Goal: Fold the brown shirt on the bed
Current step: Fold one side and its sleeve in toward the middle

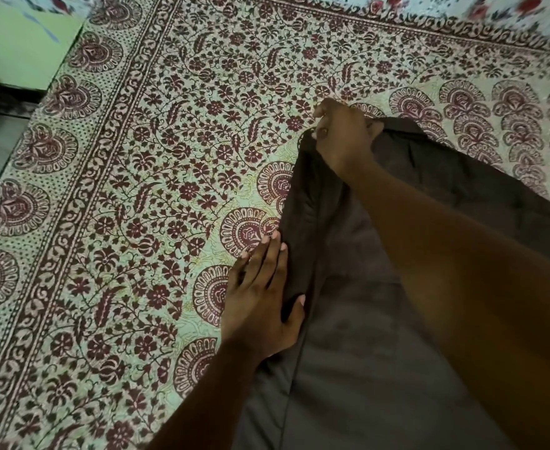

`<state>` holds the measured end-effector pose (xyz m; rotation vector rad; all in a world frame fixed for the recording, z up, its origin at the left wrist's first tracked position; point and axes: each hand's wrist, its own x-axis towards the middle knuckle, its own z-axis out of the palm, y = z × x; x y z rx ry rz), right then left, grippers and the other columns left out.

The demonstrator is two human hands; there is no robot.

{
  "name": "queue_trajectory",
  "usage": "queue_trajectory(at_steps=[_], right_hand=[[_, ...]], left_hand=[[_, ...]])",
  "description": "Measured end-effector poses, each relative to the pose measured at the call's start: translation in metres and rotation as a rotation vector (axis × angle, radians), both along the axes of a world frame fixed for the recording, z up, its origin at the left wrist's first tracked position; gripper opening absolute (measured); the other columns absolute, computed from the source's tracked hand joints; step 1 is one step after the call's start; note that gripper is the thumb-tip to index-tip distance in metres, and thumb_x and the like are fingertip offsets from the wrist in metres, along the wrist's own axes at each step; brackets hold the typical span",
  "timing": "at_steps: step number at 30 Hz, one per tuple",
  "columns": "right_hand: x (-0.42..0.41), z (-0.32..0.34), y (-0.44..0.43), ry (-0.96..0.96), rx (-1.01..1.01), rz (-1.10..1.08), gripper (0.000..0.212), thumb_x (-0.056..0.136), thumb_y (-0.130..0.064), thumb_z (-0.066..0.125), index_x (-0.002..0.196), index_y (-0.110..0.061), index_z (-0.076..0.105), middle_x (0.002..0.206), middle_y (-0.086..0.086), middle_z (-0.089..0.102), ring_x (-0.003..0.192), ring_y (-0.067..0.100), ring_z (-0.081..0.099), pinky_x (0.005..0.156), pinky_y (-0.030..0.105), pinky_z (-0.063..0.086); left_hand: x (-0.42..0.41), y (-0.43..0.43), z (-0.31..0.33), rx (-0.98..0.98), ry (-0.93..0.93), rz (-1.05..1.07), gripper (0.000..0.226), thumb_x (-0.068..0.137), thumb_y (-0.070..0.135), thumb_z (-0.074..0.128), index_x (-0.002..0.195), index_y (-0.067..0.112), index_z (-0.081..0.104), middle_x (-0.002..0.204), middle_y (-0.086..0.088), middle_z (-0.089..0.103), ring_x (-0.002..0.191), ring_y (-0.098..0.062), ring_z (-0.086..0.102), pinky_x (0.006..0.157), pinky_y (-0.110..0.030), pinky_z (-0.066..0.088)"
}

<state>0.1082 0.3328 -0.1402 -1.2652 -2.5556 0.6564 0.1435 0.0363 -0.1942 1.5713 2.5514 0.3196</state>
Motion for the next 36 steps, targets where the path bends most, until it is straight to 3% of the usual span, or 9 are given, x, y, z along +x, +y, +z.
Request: queue_trajectory(at_steps=[2, 6, 11, 19, 24, 29, 32, 34, 36], right_hand=[[0.018, -0.001, -0.023, -0.021, 0.228, 0.039, 0.032, 0.094, -0.023, 0.062, 0.126, -0.022, 0.062, 0.128, 0.004, 0.059, 0.127, 0.028, 0.048, 0.093, 0.045, 0.026], [0.084, -0.020, -0.076, -0.044, 0.485, 0.455, 0.030, 0.098, -0.035, 0.055, 0.116, -0.017, 0.069, 0.125, 0.006, 0.061, 0.115, 0.031, 0.057, 0.087, 0.044, 0.028], [0.122, -0.034, -0.071, -0.303, 0.356, 0.402, 0.048, 0.104, -0.038, 0.043, 0.145, -0.016, 0.057, 0.152, 0.007, 0.050, 0.137, 0.030, 0.048, 0.101, 0.057, 0.031], [0.164, -0.021, -0.171, -0.306, 0.190, 0.567, 0.058, 0.098, -0.051, 0.036, 0.141, -0.020, 0.060, 0.157, 0.005, 0.048, 0.142, 0.029, 0.049, 0.101, 0.053, 0.043], [0.188, -0.016, -0.186, -0.393, 0.006, 0.292, 0.062, 0.106, -0.056, 0.039, 0.161, -0.031, 0.030, 0.174, 0.004, 0.011, 0.159, 0.030, 0.013, 0.119, 0.060, 0.023], [0.220, -0.005, -0.271, -0.290, -0.034, 0.209, 0.069, 0.094, -0.065, 0.040, 0.143, -0.019, 0.056, 0.142, 0.016, 0.045, 0.128, 0.041, 0.046, 0.103, 0.060, 0.044], [0.250, -0.010, -0.339, -0.187, -0.145, 0.164, 0.064, 0.090, -0.055, 0.056, 0.139, -0.013, 0.058, 0.124, 0.017, 0.049, 0.107, 0.040, 0.056, 0.092, 0.052, 0.055], [0.264, -0.008, -0.381, -0.105, -0.292, 0.102, 0.063, 0.092, -0.041, 0.070, 0.144, -0.012, 0.053, 0.122, 0.012, 0.054, 0.104, 0.033, 0.061, 0.093, 0.042, 0.056], [0.277, 0.001, -0.418, -0.054, -0.422, 0.044, 0.066, 0.091, -0.030, 0.077, 0.149, -0.014, 0.049, 0.099, -0.001, 0.062, 0.087, 0.018, 0.065, 0.082, 0.029, 0.053]], left_hand=[[-0.002, 0.000, 0.000, -0.004, -0.003, -0.004, 0.084, 0.092, 0.055, 0.051, 0.161, 0.010, 0.032, 0.172, -0.005, 0.022, 0.158, -0.021, 0.023, 0.125, -0.047, 0.023], [-0.001, -0.001, 0.000, 0.006, -0.011, 0.004, 0.083, 0.092, 0.055, 0.051, 0.160, 0.011, 0.033, 0.171, -0.006, 0.025, 0.157, -0.022, 0.025, 0.124, -0.049, 0.025], [-0.003, -0.001, -0.002, 0.042, -0.029, -0.001, 0.079, 0.094, 0.054, 0.049, 0.160, 0.013, 0.035, 0.171, -0.003, 0.026, 0.157, -0.020, 0.026, 0.124, -0.048, 0.025], [0.039, -0.071, 0.011, 0.058, -0.159, -0.021, 0.060, 0.105, 0.041, 0.038, 0.159, 0.014, 0.037, 0.172, -0.005, 0.022, 0.157, -0.023, 0.025, 0.125, -0.049, 0.024], [0.116, -0.180, 0.020, -0.093, -0.166, -0.050, 0.068, 0.106, 0.048, 0.036, 0.165, 0.021, 0.017, 0.175, 0.004, 0.001, 0.161, -0.021, 0.006, 0.127, -0.047, 0.017], [0.158, -0.262, 0.029, -0.101, -0.329, -0.037, 0.066, 0.104, 0.040, 0.044, 0.164, 0.024, 0.023, 0.175, 0.007, 0.004, 0.161, -0.020, 0.009, 0.123, -0.044, 0.026], [0.171, -0.294, 0.033, -0.092, -0.379, -0.065, 0.066, 0.102, 0.036, 0.047, 0.163, 0.021, 0.026, 0.175, 0.005, 0.005, 0.160, -0.023, 0.010, 0.123, -0.047, 0.029], [0.182, -0.307, 0.038, 0.005, -0.507, -0.028, 0.058, 0.104, 0.029, 0.046, 0.159, 0.015, 0.036, 0.174, 0.004, 0.009, 0.160, -0.024, 0.014, 0.125, -0.042, 0.028], [0.193, -0.316, 0.046, 0.104, -0.644, 0.078, 0.050, 0.107, 0.023, 0.043, 0.155, 0.012, 0.042, 0.173, 0.005, 0.014, 0.159, -0.017, 0.017, 0.124, -0.028, 0.028]])
